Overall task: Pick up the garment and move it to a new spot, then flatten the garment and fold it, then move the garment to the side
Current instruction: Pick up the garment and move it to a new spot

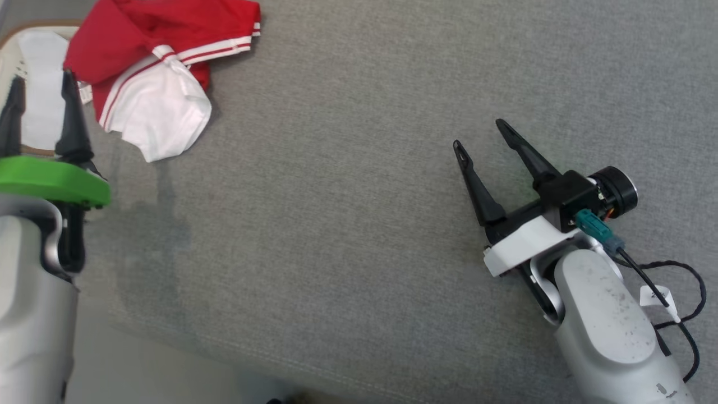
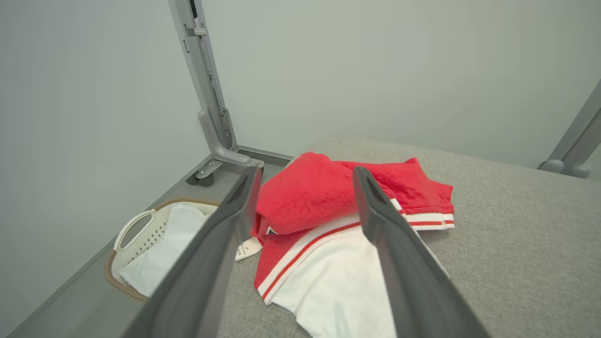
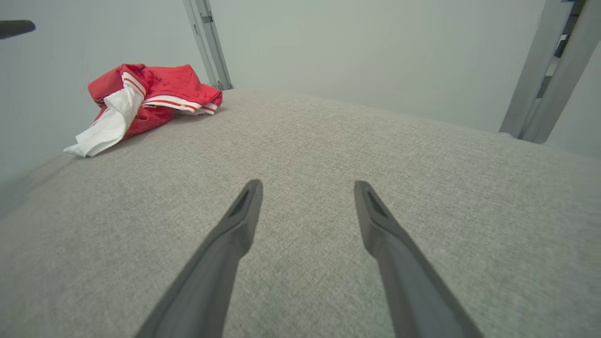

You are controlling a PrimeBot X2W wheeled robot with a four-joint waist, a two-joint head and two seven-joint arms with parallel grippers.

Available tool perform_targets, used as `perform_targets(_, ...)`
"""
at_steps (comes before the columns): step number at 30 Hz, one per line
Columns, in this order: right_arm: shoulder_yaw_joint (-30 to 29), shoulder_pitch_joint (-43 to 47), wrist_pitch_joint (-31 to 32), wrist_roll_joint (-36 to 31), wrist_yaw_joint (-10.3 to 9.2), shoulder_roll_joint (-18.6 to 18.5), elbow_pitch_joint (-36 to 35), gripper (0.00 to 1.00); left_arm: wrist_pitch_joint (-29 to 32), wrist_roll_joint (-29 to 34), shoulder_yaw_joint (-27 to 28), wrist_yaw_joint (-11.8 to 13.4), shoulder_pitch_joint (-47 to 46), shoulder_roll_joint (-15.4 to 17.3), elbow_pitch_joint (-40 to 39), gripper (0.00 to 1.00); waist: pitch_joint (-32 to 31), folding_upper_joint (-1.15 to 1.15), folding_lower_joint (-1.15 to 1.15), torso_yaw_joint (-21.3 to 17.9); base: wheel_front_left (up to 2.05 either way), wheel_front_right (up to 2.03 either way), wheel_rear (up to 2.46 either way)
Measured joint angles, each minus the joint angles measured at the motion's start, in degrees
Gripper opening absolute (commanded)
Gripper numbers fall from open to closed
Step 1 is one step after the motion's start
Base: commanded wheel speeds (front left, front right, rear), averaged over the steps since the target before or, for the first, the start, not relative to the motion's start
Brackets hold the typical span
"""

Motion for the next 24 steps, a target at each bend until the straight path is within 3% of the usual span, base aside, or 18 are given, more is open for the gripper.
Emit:
perform_targets(9,0.86,-2.82,-0.01,-0.56,0.0,0.05,-3.16,1.0,0.0,-11.9,-12.44,0.0,-10.4,8.1,9.16,1.0,5.99,0.0,0.0,-5.32,0.0,0.0,0.0)
perform_targets(14,1.0,-3.71,-0.18,-1.0,0.0,0.19,-5.12,1.0,0.0,-16.89,-17.77,0.0,-13.44,10.31,11.88,1.0,8.41,0.0,0.0,-8.08,0.0,0.0,0.0)
perform_targets(18,1.07,-4.22,-0.24,-1.11,0.01,0.45,-5.91,1.0,3.55,-22.18,-21.76,0.0,-14.08,10.46,17.9,1.0,9.94,0.0,0.0,-10.56,0.0,0.0,0.0)
perform_targets(19,1.02,-4.32,-0.24,-1.07,0.0,0.46,-5.93,1.0,3.65,-22.79,-22.13,0.0,-14.1,10.46,18.49,0.8,10.06,0.0,0.0,-10.9,0.0,0.0,0.0)
perform_targets(20,0.98,-4.39,-0.24,-1.02,0.0,0.46,-5.95,1.0,3.69,-23.43,-22.75,0.0,-14.1,10.51,18.76,0.0,10.13,0.01,0.0,-11.31,0.0,0.0,0.0)
perform_targets(24,0.35,-4.28,-0.24,-0.58,0.0,0.35,-5.49,1.0,2.41,-25.27,-25.53,0.02,-14.19,10.79,18.71,0.0,9.47,0.01,0.0,-12.13,0.0,0.0,0.0)
